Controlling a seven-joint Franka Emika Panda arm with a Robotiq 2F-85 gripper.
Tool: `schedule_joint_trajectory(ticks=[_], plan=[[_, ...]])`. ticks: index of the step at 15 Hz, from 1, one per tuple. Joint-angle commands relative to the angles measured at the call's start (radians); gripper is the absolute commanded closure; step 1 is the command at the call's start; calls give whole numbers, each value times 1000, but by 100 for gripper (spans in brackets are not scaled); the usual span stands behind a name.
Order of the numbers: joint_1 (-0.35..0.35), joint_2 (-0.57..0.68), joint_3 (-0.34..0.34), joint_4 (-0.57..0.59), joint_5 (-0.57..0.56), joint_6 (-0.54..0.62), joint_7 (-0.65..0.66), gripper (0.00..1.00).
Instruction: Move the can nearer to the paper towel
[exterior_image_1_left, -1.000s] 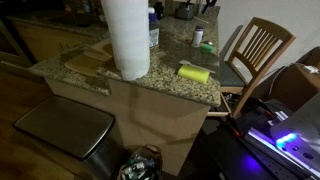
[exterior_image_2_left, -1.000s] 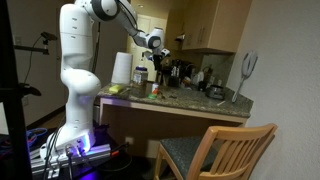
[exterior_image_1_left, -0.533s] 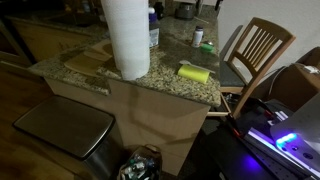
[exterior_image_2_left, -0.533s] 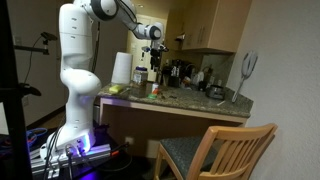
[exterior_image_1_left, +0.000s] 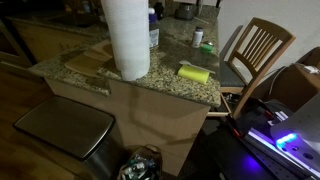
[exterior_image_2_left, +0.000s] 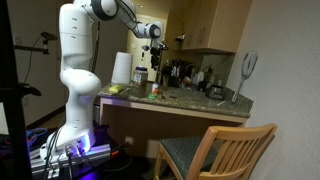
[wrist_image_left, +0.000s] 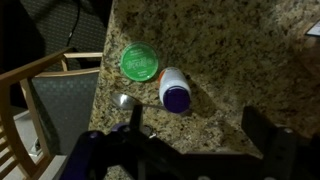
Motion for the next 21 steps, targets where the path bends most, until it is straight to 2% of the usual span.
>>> schedule_joint_trajectory(ticks=[1,2,4,5,6,9,10,11,15,18,21], plan=[[7,-8,-7,-29,38,104,59,0],[8,-7,-6,-28,44,109,79,0],[9,-3,-6,-9,63,35,119,0],[10,-5,-8,-21,99,75,118,0],[10,2,-6,-3,58,61,106,0],[11,2,-6,-4,84,62,112,0],[11,-6,-4,-28,70,150,135,0],[8,-151,-6,-77,41,141,144,0],[-9,-293,17,-105,-40,206,216,0],[-27,-330,17,-145,-21,191,230,0],[-37,-296,5,-261,26,262,244,0]])
